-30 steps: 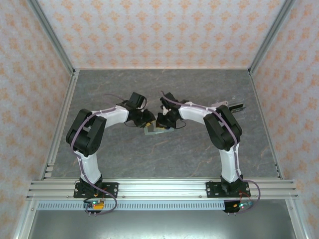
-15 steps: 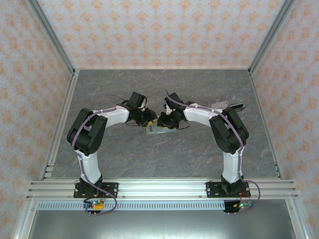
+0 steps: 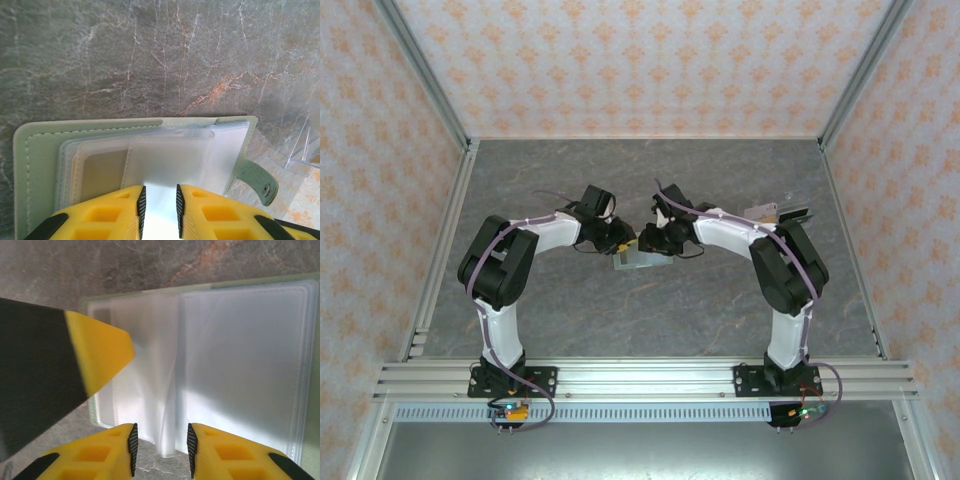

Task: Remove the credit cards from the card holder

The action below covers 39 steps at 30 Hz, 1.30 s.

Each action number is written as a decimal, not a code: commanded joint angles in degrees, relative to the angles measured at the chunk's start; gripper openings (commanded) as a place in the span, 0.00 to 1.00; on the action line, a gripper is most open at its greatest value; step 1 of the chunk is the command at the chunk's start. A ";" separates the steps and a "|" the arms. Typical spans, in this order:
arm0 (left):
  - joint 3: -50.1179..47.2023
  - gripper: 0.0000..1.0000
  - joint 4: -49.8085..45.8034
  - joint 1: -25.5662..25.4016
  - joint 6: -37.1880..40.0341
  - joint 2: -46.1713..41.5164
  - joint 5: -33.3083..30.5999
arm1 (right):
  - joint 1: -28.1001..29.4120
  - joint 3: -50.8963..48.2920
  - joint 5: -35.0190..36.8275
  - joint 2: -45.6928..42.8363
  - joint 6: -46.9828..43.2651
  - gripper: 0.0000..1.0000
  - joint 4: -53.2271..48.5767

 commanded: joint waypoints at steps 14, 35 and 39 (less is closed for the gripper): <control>0.36 0.22 -5.69 -0.30 1.61 -3.25 -3.78 | 0.03 5.59 6.91 7.07 1.17 0.17 -9.45; 1.36 0.31 -7.45 -0.78 4.56 -2.00 -2.23 | -0.64 5.64 5.10 7.90 4.14 0.13 -8.08; 1.84 0.28 -4.19 -1.00 3.94 -1.83 0.74 | -0.64 5.35 3.99 5.57 3.66 0.14 -7.52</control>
